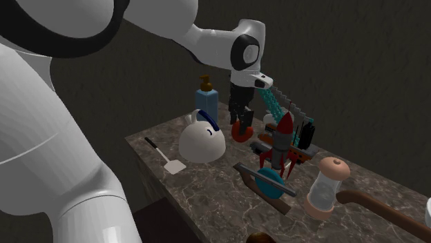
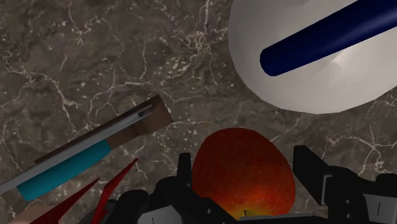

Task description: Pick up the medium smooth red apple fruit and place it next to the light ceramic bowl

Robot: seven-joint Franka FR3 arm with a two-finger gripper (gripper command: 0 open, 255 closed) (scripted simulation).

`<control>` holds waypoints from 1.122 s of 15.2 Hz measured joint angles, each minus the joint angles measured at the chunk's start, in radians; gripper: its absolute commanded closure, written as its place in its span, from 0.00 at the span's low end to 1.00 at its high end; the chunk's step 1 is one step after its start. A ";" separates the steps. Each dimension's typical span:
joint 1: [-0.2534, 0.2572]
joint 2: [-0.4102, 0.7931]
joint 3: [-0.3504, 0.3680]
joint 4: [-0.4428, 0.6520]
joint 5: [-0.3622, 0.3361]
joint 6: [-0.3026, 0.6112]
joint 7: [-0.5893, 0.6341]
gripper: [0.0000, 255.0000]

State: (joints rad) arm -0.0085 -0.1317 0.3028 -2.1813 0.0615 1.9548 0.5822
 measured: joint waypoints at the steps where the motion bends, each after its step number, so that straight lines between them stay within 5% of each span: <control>1: 0.000 -0.007 -0.001 0.007 0.002 -0.015 -0.002 1.00; 11: -0.002 -0.040 -0.007 0.103 0.007 -0.141 -0.004 1.00; 17: -0.058 -0.011 -0.076 0.136 -0.024 -0.151 -0.117 1.00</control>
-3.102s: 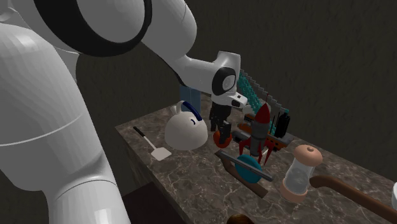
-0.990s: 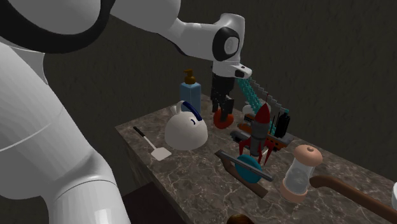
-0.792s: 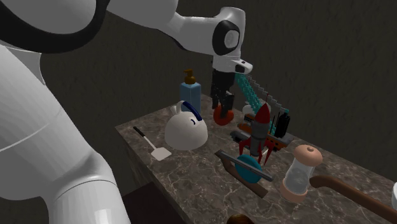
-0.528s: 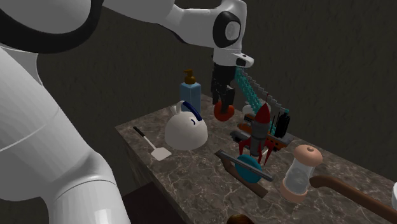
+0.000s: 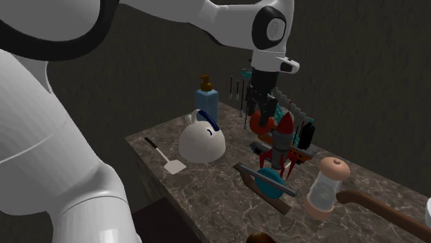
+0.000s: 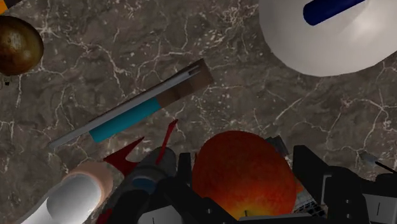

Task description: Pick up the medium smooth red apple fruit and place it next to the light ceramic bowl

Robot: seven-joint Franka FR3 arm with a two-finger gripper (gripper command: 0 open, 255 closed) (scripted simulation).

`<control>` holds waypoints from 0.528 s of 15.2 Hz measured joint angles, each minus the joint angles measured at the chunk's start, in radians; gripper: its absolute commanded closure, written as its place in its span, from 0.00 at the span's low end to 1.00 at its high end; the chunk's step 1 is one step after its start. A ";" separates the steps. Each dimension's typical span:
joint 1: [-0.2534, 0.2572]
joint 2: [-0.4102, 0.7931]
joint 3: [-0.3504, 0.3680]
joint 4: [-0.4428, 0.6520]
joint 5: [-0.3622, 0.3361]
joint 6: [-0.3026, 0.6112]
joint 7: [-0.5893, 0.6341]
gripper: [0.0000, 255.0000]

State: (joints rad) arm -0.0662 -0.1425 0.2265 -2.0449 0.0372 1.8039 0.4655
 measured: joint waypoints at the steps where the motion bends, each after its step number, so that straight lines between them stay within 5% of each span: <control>1: -0.012 0.009 -0.015 0.011 -0.006 -0.003 -0.024 1.00; 8: -0.085 0.080 -0.098 0.091 -0.043 -0.014 -0.168 1.00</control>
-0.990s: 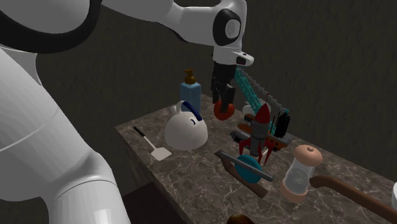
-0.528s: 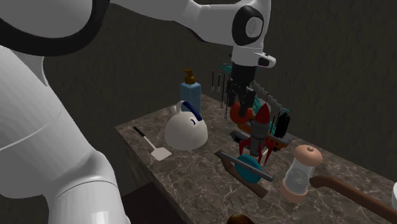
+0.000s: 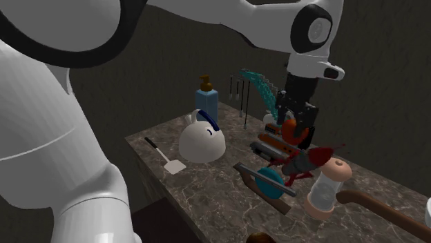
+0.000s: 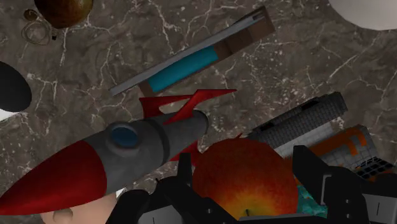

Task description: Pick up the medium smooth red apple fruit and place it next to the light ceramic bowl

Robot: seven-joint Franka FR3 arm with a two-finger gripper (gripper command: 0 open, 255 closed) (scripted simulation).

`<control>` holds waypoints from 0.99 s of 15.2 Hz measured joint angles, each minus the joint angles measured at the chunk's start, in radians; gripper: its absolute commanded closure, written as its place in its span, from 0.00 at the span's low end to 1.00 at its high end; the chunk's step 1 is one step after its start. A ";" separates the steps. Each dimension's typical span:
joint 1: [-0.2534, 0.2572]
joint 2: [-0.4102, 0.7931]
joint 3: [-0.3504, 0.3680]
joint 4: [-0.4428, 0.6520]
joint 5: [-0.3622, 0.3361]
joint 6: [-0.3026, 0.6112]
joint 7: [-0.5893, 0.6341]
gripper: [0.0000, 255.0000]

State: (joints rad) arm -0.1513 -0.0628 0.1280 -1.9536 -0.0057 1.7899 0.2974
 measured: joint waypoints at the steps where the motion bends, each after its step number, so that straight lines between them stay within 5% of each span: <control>1: -0.010 0.014 -0.011 0.017 -0.004 -0.002 -0.020 1.00; 15: -0.153 0.305 -0.138 0.395 -0.034 -0.082 -0.285 1.00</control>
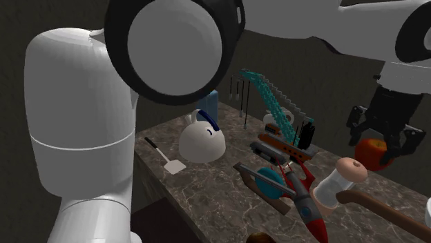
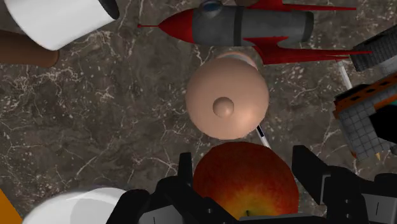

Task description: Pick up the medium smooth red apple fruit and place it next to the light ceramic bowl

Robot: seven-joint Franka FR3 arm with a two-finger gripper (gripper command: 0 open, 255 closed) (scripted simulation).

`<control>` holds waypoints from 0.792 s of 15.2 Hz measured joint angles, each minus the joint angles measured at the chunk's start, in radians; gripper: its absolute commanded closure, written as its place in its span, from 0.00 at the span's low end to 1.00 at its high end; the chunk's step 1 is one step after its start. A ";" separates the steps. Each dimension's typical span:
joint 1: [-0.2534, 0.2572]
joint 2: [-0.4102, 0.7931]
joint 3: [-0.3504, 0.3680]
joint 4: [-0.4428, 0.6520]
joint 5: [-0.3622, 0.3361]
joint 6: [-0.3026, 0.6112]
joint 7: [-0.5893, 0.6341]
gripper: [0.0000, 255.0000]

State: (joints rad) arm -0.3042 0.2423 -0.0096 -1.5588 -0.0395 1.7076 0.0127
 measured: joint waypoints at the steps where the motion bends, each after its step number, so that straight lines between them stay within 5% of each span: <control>1: -0.011 0.034 -0.007 0.046 0.000 -0.011 -0.018 1.00; 5: -0.056 0.149 -0.030 0.204 0.005 -0.052 -0.085 1.00; 12: -0.059 0.164 -0.031 0.136 0.005 0.032 -0.089 1.00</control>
State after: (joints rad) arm -0.3636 0.4066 -0.0405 -1.4229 -0.0345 1.7397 -0.0760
